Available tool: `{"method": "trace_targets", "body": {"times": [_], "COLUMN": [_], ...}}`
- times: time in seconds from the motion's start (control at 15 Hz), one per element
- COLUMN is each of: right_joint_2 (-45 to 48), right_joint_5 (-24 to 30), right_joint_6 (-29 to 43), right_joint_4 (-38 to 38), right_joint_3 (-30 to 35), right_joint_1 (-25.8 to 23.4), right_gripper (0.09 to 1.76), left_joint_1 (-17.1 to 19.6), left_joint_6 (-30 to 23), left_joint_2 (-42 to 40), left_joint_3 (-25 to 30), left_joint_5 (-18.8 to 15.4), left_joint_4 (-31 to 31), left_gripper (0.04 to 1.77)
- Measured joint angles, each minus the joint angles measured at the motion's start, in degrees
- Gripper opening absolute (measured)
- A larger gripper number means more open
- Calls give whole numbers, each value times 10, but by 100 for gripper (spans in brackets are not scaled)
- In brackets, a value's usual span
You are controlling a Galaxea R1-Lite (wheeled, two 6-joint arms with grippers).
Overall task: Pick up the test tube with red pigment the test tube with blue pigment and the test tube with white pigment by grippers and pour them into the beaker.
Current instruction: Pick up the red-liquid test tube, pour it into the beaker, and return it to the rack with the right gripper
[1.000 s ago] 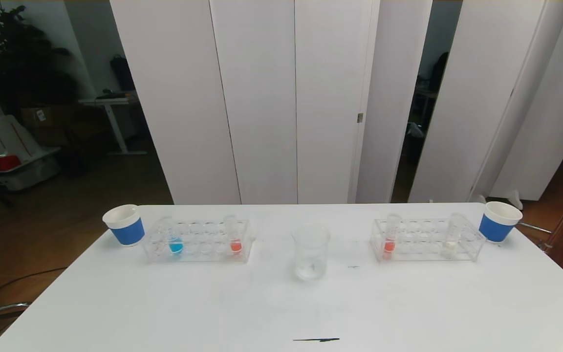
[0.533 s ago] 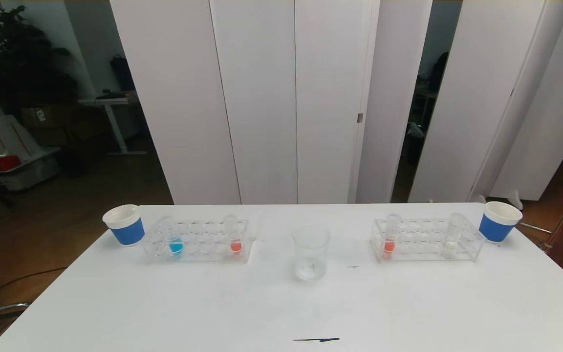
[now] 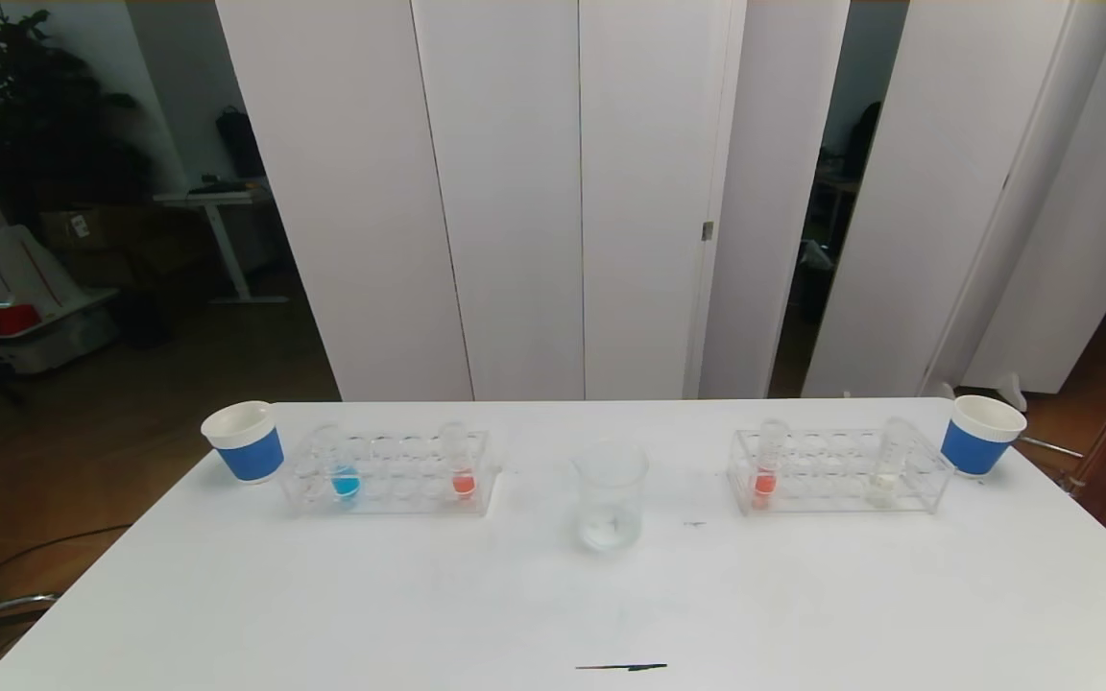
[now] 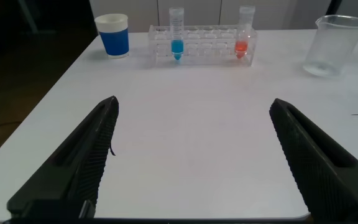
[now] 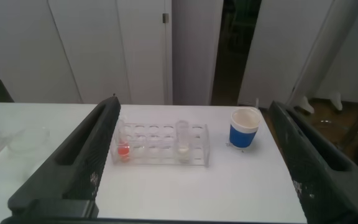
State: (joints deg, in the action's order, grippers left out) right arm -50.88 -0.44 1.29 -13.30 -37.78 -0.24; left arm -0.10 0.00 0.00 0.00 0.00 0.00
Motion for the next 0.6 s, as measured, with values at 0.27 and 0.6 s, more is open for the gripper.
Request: {"method": "trace_targets", "body": {"times": [0.27,0.6], "right_joint_2": [-157,-300], "right_joint_5": [1,0], "right_joint_6": [2,6], "right_joint_4": [-114,-250], "right_joint_3": [-5,42], "right_joint_1": [10,77], "right_gripper": [171,171], "left_joint_1": [0,0], "left_joint_6": [0,0], "left_joint_2": [0,0], "left_joint_3": [0,0], "left_joint_5": [0,0], "left_joint_4": [0,0], "left_gripper": [174,174]}}
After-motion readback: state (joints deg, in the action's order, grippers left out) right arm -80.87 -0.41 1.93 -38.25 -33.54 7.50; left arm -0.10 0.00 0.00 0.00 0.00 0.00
